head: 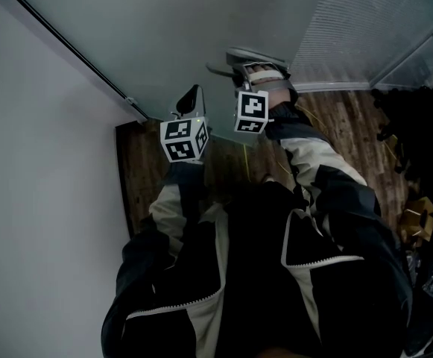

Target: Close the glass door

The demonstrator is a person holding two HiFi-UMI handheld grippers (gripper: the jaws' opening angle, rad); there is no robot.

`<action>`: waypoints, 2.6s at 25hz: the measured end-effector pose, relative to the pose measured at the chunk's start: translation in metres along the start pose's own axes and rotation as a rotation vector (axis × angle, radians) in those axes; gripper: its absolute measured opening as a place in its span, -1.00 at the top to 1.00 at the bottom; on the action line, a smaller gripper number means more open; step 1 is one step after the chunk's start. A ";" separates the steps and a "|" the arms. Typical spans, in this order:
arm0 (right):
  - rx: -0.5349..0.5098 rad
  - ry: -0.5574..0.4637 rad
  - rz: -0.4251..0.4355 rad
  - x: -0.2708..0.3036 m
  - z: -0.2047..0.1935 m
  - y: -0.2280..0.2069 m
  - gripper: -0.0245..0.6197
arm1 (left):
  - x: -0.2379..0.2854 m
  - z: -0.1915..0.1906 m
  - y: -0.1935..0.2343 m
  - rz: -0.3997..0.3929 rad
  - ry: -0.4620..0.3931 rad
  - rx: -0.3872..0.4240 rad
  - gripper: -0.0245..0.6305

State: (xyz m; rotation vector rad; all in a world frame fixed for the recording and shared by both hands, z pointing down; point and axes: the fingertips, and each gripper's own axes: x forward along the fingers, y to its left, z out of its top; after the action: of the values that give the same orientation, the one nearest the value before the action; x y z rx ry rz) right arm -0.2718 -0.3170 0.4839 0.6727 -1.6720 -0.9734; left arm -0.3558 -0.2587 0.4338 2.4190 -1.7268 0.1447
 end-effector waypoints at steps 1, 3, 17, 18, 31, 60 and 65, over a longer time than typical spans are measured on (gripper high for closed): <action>0.003 0.004 -0.006 0.005 -0.004 -0.005 0.49 | 0.005 0.002 0.001 -0.003 0.003 0.003 0.92; 0.004 0.008 -0.015 0.016 -0.012 -0.016 0.48 | 0.018 0.007 0.004 -0.007 0.007 0.007 0.92; -0.062 -0.037 -0.051 0.100 -0.070 -0.062 0.48 | 0.126 0.022 0.007 0.016 0.000 -0.045 0.92; -0.068 -0.044 -0.045 0.109 -0.075 -0.071 0.48 | 0.138 0.029 0.007 0.023 -0.001 -0.043 0.92; -0.171 -0.128 -0.028 0.215 -0.110 -0.133 0.50 | 0.238 0.061 0.014 0.144 -0.010 -0.030 0.92; -0.085 -0.085 -0.033 0.290 -0.132 -0.186 0.44 | 0.257 0.075 0.039 0.136 0.026 0.014 0.92; 0.108 -0.167 -0.046 0.248 -0.128 -0.192 0.50 | 0.262 0.084 0.046 0.131 0.003 0.011 0.92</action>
State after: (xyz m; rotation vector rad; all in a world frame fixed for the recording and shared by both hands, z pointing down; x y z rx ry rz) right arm -0.2310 -0.6524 0.4587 0.7199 -1.8733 -0.9998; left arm -0.3154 -0.5323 0.4011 2.3113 -1.8887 0.1748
